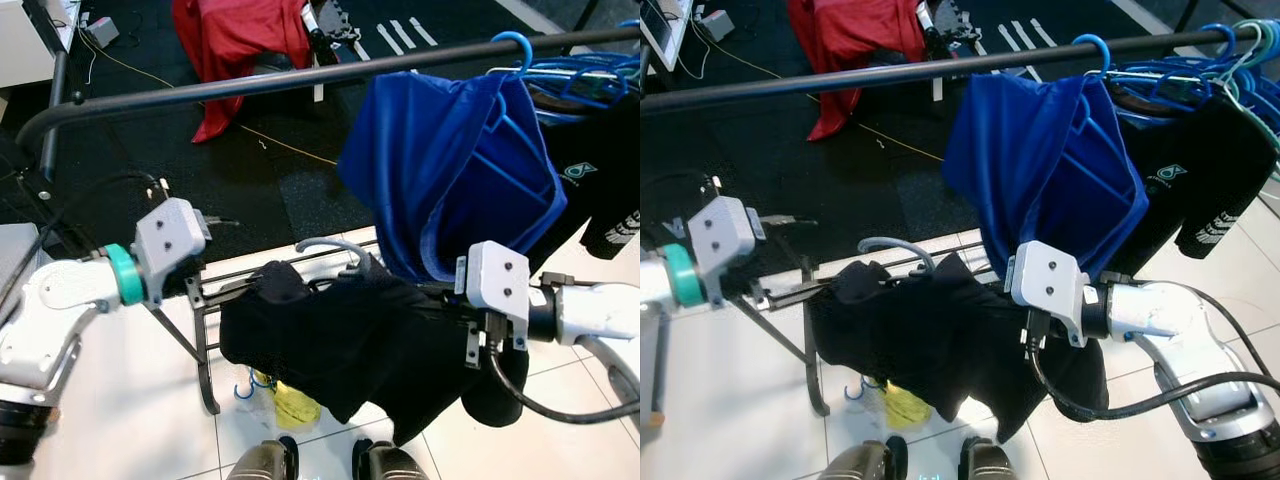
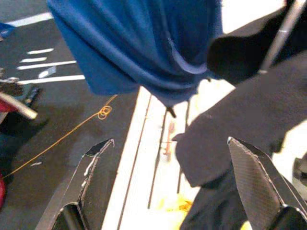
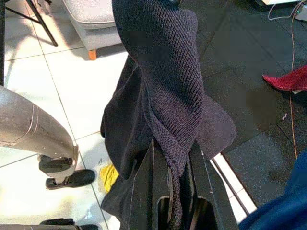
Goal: Hang hanger
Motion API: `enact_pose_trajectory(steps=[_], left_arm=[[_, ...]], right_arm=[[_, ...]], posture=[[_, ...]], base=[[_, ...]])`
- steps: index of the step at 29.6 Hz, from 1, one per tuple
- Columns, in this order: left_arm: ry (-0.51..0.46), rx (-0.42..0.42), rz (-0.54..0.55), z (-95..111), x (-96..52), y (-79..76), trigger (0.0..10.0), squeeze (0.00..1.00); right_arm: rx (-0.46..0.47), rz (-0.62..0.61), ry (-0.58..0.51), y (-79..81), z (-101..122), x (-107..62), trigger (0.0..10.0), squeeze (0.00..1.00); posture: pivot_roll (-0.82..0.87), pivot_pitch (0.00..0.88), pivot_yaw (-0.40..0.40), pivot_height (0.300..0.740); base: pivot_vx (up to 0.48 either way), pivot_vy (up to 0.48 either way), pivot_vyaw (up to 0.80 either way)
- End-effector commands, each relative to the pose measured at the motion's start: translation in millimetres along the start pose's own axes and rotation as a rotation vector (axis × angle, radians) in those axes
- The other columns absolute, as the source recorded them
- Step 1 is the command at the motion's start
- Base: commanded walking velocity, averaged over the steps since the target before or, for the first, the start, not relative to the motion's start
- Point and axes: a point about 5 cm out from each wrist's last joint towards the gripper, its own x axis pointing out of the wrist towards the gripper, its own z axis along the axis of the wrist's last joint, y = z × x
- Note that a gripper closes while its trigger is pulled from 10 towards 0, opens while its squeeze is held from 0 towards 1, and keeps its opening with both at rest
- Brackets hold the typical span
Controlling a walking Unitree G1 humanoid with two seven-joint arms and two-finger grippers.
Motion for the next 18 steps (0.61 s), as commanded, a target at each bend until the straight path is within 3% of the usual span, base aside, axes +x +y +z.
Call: enact_pose_trajectory(steps=[1, 3, 6, 16, 18], left_arm=[[0.006, -0.006, -0.057, -2.2, -0.7, -7.4, 10.0, 0.0], [0.005, -0.008, -0.072, -2.4, -0.2, -9.7, 10.0, 0.0], [0.006, -0.001, -0.178, -2.2, 2.4, -26.6, 10.0, 0.0], [-0.017, 0.01, -0.188, -2.3, 10.8, -29.5, 10.0, 0.0], [-0.062, 0.004, -0.176, 1.1, 24.8, -34.4, 10.0, 0.0]], right_arm=[[-0.018, 0.027, -0.038, 0.8, 8.8, 1.3, 10.0, 0.0], [-0.021, 0.032, -0.041, 0.8, 10.1, 1.4, 10.0, 0.0], [-0.03, 0.038, -0.044, -0.6, 12.1, 1.6, 10.0, 0.0], [-0.047, 0.037, -0.064, -3.3, 17.1, 3.7, 10.0, 0.0], [-0.059, 0.05, -0.105, -3.3, 26.5, 8.8, 10.0, 0.0]], posture=[[-0.07, 0.067, 0.076, 0.74], [-0.07, 0.067, 0.076, 0.74], [-0.08, 0.062, 0.076, 0.74], [-0.08, 0.062, 0.076, 0.74], [-0.08, 0.064, 0.077, 0.74]], base=[[0.0, 0.0, 0.0], [0.0, 0.0, 0.0], [0.0, 0.0, 0.0], [0.0, 0.0, 0.0], [0.0, 0.0, 0.0]])
